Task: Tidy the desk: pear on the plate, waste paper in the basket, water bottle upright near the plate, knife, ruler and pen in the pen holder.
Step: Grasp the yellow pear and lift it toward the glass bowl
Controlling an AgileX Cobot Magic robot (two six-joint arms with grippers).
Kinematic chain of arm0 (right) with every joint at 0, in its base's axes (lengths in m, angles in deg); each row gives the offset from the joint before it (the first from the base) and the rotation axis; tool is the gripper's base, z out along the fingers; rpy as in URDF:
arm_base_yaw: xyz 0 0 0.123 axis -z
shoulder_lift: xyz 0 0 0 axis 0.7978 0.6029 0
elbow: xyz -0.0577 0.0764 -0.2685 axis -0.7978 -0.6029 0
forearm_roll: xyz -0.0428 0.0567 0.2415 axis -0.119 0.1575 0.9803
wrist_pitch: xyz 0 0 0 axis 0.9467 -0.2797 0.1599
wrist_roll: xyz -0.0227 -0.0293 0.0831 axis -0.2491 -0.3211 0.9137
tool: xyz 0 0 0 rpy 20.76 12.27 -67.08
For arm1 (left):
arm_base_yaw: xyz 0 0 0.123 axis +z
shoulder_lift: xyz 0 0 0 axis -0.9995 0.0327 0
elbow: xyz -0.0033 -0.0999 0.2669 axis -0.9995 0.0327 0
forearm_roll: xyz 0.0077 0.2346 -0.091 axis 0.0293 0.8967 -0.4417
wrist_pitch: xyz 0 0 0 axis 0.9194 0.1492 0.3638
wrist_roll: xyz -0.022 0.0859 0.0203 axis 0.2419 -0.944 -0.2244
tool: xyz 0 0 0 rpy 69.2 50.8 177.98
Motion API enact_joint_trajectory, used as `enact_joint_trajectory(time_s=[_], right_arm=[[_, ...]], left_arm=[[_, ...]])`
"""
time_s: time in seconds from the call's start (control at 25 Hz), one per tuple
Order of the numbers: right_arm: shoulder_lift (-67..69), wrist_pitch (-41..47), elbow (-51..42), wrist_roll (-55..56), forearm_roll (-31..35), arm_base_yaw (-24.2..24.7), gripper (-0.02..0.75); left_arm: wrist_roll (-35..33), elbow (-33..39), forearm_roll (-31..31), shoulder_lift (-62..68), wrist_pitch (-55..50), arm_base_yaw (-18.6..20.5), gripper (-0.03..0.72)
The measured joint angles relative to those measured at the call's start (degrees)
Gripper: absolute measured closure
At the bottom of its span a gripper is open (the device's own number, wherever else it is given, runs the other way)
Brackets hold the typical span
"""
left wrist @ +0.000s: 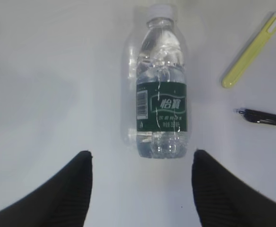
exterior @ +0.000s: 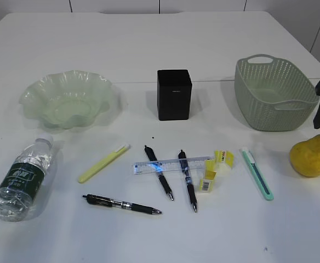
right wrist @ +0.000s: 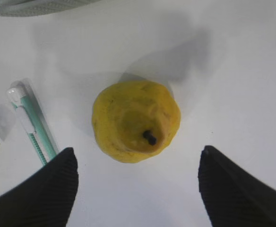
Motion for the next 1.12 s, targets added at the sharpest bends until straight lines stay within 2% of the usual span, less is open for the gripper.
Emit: enact_joint_trajectory(time_s=[0.48,0.8,1.12], right_arm=[[6.55,-0.55,0.58,-0.36,1.22,0.0,0.152],[7.03,-3.89,0.66,-0.5,1.58,0.03,0.153],[10.12,-3.42,1.83,-0.86,1.93,0.03,0.189]], left_arm=[[0.0,-1.53,0.58,3.13,0.72,0.0,0.222],[0.0,-1.53,0.58,3.13,1.57,0.0,0.222],[0.0,-1.53,0.58,3.13,1.6,0.0,0.222]])
